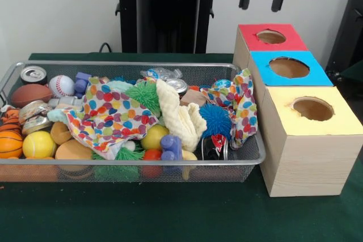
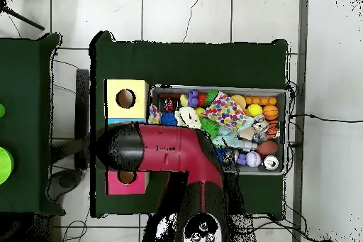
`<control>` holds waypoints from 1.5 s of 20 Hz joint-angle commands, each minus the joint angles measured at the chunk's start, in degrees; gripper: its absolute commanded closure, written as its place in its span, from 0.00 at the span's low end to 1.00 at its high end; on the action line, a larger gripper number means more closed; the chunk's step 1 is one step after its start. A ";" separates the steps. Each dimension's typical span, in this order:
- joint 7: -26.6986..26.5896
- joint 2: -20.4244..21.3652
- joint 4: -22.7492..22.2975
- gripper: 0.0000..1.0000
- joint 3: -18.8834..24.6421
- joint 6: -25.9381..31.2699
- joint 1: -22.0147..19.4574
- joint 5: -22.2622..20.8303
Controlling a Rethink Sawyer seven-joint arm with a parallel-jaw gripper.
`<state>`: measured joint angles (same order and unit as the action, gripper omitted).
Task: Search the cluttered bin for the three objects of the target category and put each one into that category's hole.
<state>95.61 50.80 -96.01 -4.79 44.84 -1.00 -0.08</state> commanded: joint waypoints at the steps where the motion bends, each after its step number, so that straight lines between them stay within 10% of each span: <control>1: 2.63 -9.50 11.38 0.00 4.74 9.11 -4.48 -0.88; 7: -0.37 -12.69 14.98 0.00 5.66 11.65 -7.83 -1.33; 30: -3.28 -11.66 -2.97 0.00 8.47 -2.71 -15.46 -4.47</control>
<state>95.61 40.66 -89.25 -2.52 47.68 -14.77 -1.45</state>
